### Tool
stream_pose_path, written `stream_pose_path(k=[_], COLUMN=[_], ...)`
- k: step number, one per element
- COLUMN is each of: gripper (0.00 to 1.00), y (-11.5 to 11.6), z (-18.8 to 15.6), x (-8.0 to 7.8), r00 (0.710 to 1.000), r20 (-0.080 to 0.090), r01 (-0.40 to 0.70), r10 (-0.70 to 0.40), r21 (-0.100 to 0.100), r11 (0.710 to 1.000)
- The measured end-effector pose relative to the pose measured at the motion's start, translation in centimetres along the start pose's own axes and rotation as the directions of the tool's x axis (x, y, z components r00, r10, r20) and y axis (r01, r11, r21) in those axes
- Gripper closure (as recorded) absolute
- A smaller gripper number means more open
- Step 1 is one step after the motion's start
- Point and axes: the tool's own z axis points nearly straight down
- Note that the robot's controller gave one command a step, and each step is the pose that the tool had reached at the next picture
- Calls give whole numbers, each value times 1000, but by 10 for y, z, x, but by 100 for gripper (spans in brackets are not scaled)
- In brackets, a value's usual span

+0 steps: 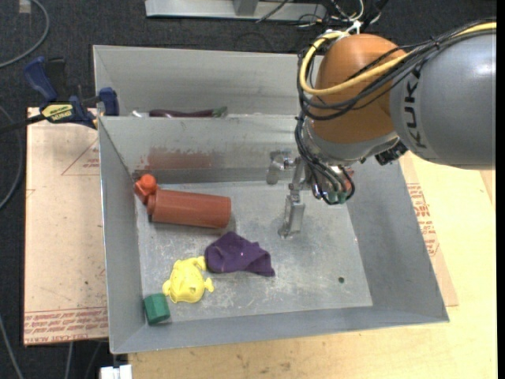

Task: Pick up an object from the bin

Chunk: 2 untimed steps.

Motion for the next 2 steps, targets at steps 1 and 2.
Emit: stream_pose_path(k=[1, 2], gripper=[0, 0], y=[-2, 36], z=[40, 58], x=[9, 14], r00=[999, 1000], r20=[-7, 5], r01=[54, 11], r10=[-54, -11], r21=[0, 1], r11=[999, 1000])
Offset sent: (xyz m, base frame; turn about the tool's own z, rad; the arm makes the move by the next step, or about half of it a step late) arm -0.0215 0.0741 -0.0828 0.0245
